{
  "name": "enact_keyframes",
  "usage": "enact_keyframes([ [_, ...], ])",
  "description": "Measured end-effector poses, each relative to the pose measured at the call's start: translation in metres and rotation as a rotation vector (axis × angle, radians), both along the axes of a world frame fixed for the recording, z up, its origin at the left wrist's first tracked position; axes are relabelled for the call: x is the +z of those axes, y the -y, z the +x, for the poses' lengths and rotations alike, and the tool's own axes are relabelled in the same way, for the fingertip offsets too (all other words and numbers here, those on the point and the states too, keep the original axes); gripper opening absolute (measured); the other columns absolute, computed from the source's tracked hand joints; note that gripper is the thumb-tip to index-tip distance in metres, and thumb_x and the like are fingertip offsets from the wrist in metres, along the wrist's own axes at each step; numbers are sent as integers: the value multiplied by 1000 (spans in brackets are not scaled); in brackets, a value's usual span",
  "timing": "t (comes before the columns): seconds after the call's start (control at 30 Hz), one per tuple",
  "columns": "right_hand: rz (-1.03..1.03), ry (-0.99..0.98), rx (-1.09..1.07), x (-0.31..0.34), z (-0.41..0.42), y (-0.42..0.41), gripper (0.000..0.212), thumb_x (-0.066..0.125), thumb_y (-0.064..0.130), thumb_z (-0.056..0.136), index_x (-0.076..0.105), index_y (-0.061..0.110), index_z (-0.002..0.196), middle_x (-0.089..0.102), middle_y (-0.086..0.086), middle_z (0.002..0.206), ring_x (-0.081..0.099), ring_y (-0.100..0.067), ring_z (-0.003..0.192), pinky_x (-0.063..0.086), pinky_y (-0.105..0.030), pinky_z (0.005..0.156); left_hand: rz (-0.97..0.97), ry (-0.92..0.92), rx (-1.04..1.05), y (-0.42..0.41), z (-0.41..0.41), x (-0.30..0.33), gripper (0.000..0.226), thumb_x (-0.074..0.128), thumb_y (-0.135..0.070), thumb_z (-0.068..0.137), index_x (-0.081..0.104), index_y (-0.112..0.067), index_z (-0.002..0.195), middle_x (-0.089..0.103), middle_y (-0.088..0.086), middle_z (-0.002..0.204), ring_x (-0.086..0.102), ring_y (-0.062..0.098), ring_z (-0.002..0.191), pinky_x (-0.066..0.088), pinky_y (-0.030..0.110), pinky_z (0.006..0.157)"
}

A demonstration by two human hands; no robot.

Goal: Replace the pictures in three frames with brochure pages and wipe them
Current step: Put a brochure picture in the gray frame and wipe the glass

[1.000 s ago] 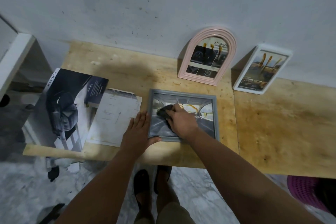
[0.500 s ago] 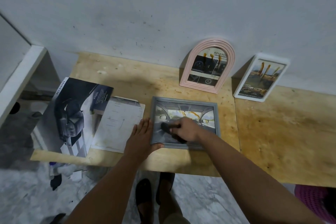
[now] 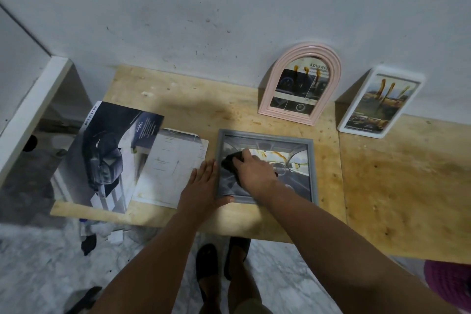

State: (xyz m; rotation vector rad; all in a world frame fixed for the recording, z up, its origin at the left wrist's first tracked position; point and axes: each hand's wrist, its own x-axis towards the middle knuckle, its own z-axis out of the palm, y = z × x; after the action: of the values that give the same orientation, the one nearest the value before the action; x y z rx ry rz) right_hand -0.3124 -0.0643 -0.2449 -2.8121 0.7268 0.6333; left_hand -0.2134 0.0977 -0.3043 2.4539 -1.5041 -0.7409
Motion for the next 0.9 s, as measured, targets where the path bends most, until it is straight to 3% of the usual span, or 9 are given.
enact_keyframes([
  [0.2, 103, 36, 23, -3, -28, -23, 43, 60, 23, 97, 52, 21, 140, 40, -14, 136, 60, -36, 109, 53, -45, 85, 26, 21, -5, 1, -1, 5, 116, 42, -83, 82, -6, -11, 160, -6, 9, 168, -9, 22, 155, -4, 39, 124],
  [0.37, 190, 22, -5, 4, -37, -28, 39, 56, 28, 102, 57, 26, 141, 49, -9, 129, 64, -33, 104, 55, -41, 85, 23, 3, 3, 2, -1, 5, 119, 39, -86, 79, -6, -12, 160, -9, 7, 168, -11, 20, 154, -6, 38, 124],
  [0.5, 735, -23, -362, 26, -31, 3, 29, 57, 23, 104, 70, 21, 129, 67, 3, 93, 67, -18, 87, 52, -28, 75, 26, 0, 2, 2, 0, 6, 116, 46, -80, 83, -8, -13, 159, -8, 7, 168, -12, 21, 154, -6, 38, 124],
  [0.57, 813, 72, -512, 36, -29, 28, 25, 62, 22, 101, 75, 20, 122, 72, 2, 90, 69, -18, 84, 56, -28, 78, 27, -16, 3, 2, 1, 6, 116, 46, -81, 83, -10, -13, 159, -10, 7, 168, -12, 20, 154, -6, 38, 124],
  [0.63, 700, 244, -593, 38, -26, 50, 22, 61, 22, 100, 77, 19, 116, 75, -5, 93, 72, -27, 86, 58, -37, 79, 20, -20, 4, 2, 1, 5, 117, 43, -82, 82, -12, -14, 159, -10, 6, 168, -13, 19, 154, -7, 38, 124],
  [0.7, 425, 318, -484, 33, -22, 65, 26, 57, 27, 100, 73, 23, 120, 68, -6, 100, 69, -30, 90, 56, -39, 76, 12, -20, 3, 1, 1, 3, 117, 39, -84, 81, -11, -13, 159, -10, 6, 168, -14, 19, 153, -7, 37, 123],
  [0.8, 102, 167, -214, 20, -19, 73, 37, 51, 36, 103, 60, 26, 138, 49, -9, 124, 61, -31, 104, 56, -44, 87, 15, -11, -2, 1, 2, 2, 118, 32, -88, 79, -12, -13, 159, -12, 6, 168, -15, 18, 153, -7, 37, 124],
  [0.9, -4, 34, -69, 3, -22, 63, 43, 54, 28, 102, 52, 23, 145, 42, -11, 141, 54, -35, 119, 54, -47, 91, 18, -11, 7, 1, 1, 3, 118, 31, -88, 78, -13, -14, 159, -12, 5, 168, -15, 18, 153, -6, 38, 125],
])
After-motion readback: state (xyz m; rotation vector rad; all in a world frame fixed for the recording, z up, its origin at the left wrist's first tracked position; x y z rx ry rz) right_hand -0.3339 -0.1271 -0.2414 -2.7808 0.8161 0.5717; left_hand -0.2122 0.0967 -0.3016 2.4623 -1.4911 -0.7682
